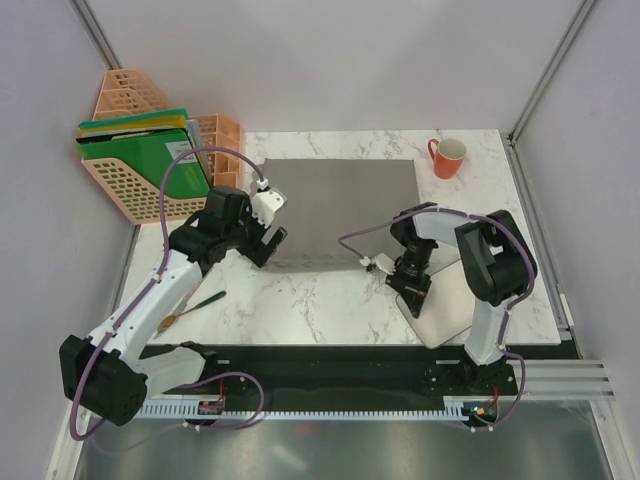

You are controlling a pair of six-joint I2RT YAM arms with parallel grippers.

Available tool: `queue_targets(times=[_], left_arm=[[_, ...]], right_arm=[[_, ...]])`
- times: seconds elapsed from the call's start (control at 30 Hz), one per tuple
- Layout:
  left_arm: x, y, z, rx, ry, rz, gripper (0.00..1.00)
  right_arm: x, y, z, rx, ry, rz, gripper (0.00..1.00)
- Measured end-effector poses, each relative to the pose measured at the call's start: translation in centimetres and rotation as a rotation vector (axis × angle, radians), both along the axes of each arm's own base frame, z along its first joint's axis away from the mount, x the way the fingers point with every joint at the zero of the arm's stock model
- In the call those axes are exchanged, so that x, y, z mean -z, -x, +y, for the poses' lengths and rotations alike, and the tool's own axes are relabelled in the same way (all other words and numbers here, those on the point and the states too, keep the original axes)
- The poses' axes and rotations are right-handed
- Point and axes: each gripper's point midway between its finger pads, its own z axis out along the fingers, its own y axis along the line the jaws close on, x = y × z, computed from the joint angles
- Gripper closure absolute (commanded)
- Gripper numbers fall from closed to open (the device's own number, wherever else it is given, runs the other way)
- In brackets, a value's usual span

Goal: Set the dinner table for one person
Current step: Move the plate to the corner of the board.

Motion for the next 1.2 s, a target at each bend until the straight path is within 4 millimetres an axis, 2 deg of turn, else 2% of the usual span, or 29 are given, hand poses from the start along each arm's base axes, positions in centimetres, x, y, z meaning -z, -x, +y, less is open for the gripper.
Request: queue_targets(times=[0.17,0.33,0.67,0.8,0.97,1.2], left_arm=[[0.1,0.0,0.0,-0.001,-0.001,0.001,0.00],[0.3,-0.1,0.0,-0.003,-0.005,0.009,0.00],[0.4,-0.4,0.6,-0.022,-0.007,0.013,0.00],[0.4,-0.7,1.3,-0.046,-0.007,0.011,0.00],[0.0,-0.9,1.9,-0.066,-0.006,0.000,0.00],[-1.4,-1.0,3.0,-0.096,0.007,-0.047,0.00]], right_arm=[[0.0,-1.4,3.2,-0.039,-0.036,-0.011,1.00],[-0.1,-1.7,6.4,-0.090,-0.060,0.007,1.00],[-0.2,-3.2,15.3,-0.204,-0.147,-0.021,1.00],[-0.3,-3.9,18.2,-0.221,-0.175,-0.031,1.00],[-0.3,-4.3,20.7,-0.241,-0.198,-0.039,1.00],[-0.5,-3.9,21.5,-0.267,-0.217,-0.056,1.00]])
